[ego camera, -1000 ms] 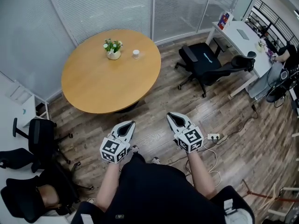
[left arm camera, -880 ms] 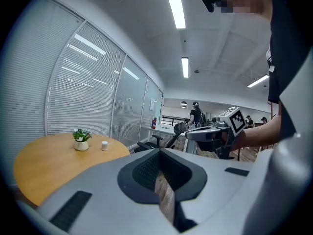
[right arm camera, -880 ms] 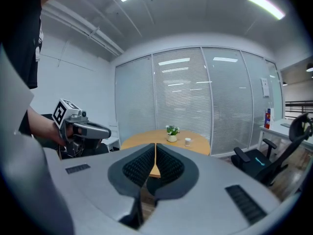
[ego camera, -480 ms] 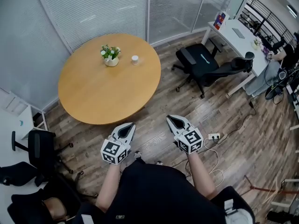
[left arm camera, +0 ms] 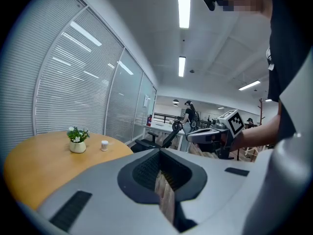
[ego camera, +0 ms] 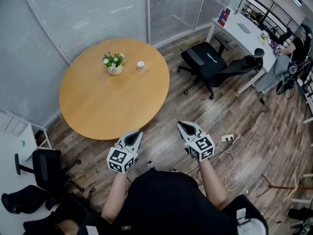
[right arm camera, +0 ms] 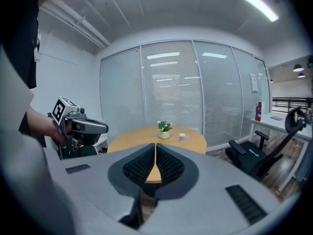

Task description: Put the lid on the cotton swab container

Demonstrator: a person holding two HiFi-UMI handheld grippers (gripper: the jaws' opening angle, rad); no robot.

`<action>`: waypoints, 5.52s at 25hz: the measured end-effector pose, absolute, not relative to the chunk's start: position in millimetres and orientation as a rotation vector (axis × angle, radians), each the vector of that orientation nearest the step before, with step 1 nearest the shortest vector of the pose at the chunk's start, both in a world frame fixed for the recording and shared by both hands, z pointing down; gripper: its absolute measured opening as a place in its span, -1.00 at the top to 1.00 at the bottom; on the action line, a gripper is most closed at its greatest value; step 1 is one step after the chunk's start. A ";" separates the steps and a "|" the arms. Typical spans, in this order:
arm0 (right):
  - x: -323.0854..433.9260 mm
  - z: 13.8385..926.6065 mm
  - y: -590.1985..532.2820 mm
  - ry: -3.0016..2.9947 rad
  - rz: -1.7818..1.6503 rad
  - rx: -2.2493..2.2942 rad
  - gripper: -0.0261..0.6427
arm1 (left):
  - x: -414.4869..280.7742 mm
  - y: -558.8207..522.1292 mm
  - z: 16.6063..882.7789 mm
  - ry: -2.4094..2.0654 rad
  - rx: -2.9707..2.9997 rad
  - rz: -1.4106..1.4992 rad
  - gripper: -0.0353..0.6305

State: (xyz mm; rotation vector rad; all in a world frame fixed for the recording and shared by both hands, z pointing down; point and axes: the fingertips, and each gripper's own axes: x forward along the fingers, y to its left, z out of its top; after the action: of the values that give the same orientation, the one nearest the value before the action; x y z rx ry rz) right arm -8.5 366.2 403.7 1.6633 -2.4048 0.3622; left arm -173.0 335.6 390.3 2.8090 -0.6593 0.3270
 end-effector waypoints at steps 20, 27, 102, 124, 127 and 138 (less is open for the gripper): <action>-54.6 418.9 325.9 -2.411 0.395 1.678 0.90 | -235.0 303.7 400.9 -0.706 2.794 0.359 0.88; -68.6 418.3 301.8 -2.456 0.379 1.600 0.90 | -254.7 292.4 404.3 -0.805 2.750 0.352 0.88; 106.7 455.7 97.2 -2.528 0.406 1.276 0.90 | -62.2 97.4 426.6 -0.992 2.625 0.346 0.88; 76.2 476.7 7.9 -2.438 0.462 1.320 0.90 | -66.2 -15.7 456.3 -0.802 2.638 0.360 0.88; 61.4 480.5 0.8 -2.439 0.441 1.274 0.90 | -69.7 -20.4 463.7 -0.788 2.625 0.372 0.88; 70.1 494.3 -12.0 -2.500 0.491 1.202 0.90 | -50.2 -22.7 472.5 -0.812 2.591 0.462 0.88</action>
State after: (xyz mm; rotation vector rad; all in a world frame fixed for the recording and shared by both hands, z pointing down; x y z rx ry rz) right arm 70.1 -12.0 494.3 1.2016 -2.4997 0.4908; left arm -50.2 -22.7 472.5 2.5911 -0.8121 0.4617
